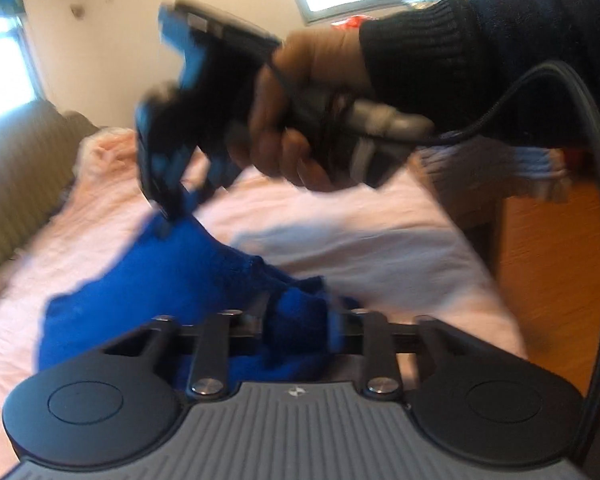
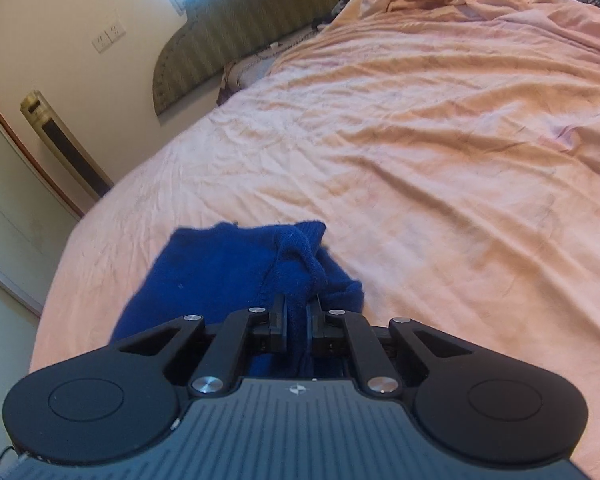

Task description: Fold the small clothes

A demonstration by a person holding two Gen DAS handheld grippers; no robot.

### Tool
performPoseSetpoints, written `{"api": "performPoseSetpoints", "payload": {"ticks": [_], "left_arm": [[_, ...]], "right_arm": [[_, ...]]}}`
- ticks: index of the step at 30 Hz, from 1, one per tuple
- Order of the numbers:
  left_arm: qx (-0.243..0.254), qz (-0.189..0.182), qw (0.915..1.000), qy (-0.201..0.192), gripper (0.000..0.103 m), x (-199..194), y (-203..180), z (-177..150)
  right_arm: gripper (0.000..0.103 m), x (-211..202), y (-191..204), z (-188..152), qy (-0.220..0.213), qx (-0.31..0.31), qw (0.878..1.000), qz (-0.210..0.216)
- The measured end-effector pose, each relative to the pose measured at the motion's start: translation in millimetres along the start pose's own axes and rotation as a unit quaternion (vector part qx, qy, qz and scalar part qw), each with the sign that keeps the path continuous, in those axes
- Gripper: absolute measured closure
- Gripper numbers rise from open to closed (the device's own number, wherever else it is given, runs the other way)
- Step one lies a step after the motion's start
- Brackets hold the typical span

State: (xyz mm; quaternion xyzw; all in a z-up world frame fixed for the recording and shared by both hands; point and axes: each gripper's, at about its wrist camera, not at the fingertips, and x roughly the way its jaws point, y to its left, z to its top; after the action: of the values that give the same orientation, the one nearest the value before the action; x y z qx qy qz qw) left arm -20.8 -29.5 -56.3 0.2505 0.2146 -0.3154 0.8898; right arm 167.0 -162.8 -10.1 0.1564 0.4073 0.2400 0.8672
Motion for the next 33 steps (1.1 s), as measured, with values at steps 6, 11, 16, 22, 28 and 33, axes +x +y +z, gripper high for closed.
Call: {"api": "performPoseSetpoints", "payload": {"ticks": [6, 11, 16, 22, 28, 33], "left_arm": [[-0.002, -0.014, 0.9999, -0.003, 0.078, 5, -4, -8], [-0.043, -0.039, 0.9973, -0.045, 0.028, -49, 19, -22], [-0.122, -0.026, 0.9909, -0.051, 0.016, -90, 68, -51], [-0.428, -0.020, 0.9036, -0.015, 0.016, -60, 183, -84], [-0.611, -0.090, 0.7863, 0.025, 0.017, 28, 256, -106], [-0.602, -0.090, 0.7928, 0.035, 0.085, 55, 261, -90]], "right_arm": [[0.070, 13, -31, -17, 0.009, 0.057, 0.998, -0.011], [0.050, -28, -33, -20, -0.057, 0.080, 0.995, -0.001], [0.047, -36, -27, -28, -0.054, 0.070, 0.996, 0.004], [0.045, -4, -26, -29, -0.036, 0.086, 0.996, -0.003], [0.034, 38, -30, -5, -0.015, 0.136, 0.990, 0.017], [0.081, 57, -14, -5, -0.010, 0.089, 0.996, 0.020]]}}
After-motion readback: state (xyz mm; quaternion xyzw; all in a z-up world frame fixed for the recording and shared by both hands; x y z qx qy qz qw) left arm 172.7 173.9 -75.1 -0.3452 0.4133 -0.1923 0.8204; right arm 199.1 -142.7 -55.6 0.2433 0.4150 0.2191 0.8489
